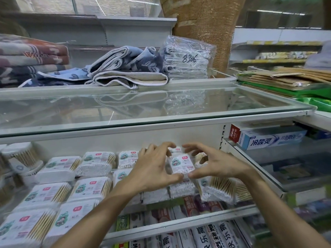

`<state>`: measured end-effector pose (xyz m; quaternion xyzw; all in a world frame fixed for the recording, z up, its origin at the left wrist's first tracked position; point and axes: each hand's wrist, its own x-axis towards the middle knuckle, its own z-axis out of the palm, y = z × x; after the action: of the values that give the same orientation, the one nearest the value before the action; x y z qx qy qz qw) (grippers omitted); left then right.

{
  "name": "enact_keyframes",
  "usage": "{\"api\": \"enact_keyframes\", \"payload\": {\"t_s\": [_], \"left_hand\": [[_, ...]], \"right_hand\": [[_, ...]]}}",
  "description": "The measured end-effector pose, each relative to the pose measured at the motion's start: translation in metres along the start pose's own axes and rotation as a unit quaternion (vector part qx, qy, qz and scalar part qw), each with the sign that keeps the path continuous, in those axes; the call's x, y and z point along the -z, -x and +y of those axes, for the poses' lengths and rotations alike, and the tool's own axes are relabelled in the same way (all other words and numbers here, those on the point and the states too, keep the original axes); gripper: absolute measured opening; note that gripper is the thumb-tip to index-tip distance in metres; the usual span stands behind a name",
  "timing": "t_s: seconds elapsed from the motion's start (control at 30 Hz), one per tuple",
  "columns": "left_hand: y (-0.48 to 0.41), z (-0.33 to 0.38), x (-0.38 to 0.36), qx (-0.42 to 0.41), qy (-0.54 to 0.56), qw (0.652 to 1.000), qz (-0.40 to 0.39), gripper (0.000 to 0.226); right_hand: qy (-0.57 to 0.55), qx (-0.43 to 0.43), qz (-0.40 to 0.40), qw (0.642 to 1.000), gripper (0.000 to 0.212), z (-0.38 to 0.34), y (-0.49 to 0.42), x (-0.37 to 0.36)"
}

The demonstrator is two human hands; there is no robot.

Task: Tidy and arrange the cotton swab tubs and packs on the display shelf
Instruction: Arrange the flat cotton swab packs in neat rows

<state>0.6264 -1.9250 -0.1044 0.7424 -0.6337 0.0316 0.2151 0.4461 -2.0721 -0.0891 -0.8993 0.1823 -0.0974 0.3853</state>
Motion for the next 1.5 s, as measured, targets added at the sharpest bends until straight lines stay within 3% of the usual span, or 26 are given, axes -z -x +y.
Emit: {"api": "enact_keyframes", "payload": {"t_s": [0.2,0.33,0.4,0.53,0.63,0.7,0.83,0.93,1.07,1.13,1.2,1.27,1.4,1.5], "left_hand": [[0.003,-0.004,0.000,0.010,-0.089,0.993,-0.083,0.054],[0.002,-0.007,0.002,0.007,-0.107,0.988,-0.109,0.055],[0.002,-0.008,0.005,0.006,-0.088,0.989,-0.115,0.059],[0.003,-0.011,0.012,0.017,0.024,0.998,-0.062,0.059],[0.003,-0.016,0.015,0.030,0.096,0.995,0.005,0.053],[0.004,-0.017,0.019,0.039,0.124,0.991,0.035,0.049],[0.005,-0.018,0.026,0.059,0.161,0.983,0.060,0.046],[0.006,-0.019,0.029,0.068,0.192,0.976,0.077,0.046],[0.008,-0.020,0.032,0.058,0.193,0.976,0.079,0.036],[0.009,-0.019,0.033,0.035,0.186,0.979,0.069,0.031],[0.010,-0.017,0.033,0.007,0.181,0.981,0.064,0.041],[0.009,-0.013,0.033,-0.015,0.175,0.982,0.068,0.049],[0.006,-0.007,0.034,-0.015,0.184,0.980,0.074,0.045],[0.005,-0.007,0.035,-0.016,0.202,0.976,0.076,0.035]], "right_hand": [[0.033,-0.016,-0.023,0.999,0.075,0.008,-0.008,-0.011],[0.044,-0.011,-0.033,0.998,0.075,0.011,-0.011,-0.010],[0.021,-0.003,0.008,1.000,0.068,0.013,-0.013,-0.005],[0.014,-0.047,0.160,0.986,0.052,0.033,-0.022,0.007],[0.086,-0.129,0.126,0.980,0.065,0.054,-0.028,0.011],[0.076,-0.178,0.095,0.977,0.072,0.061,-0.028,0.010],[0.077,-0.207,0.067,0.973,0.080,0.069,-0.031,0.009],[0.039,-0.193,0.084,0.977,0.077,0.064,-0.030,0.010],[0.011,-0.110,0.131,0.985,0.054,0.039,-0.025,0.020],[-0.095,-0.085,0.133,0.983,0.047,0.025,-0.022,0.025],[-0.255,-0.068,0.094,0.960,0.048,0.011,-0.020,0.025],[-0.337,-0.049,0.039,0.939,0.049,0.000,-0.018,0.022],[-0.324,-0.028,-0.043,0.945,0.072,-0.015,-0.022,0.009],[-0.301,-0.015,-0.062,0.952,0.069,-0.023,-0.022,0.002]]}}
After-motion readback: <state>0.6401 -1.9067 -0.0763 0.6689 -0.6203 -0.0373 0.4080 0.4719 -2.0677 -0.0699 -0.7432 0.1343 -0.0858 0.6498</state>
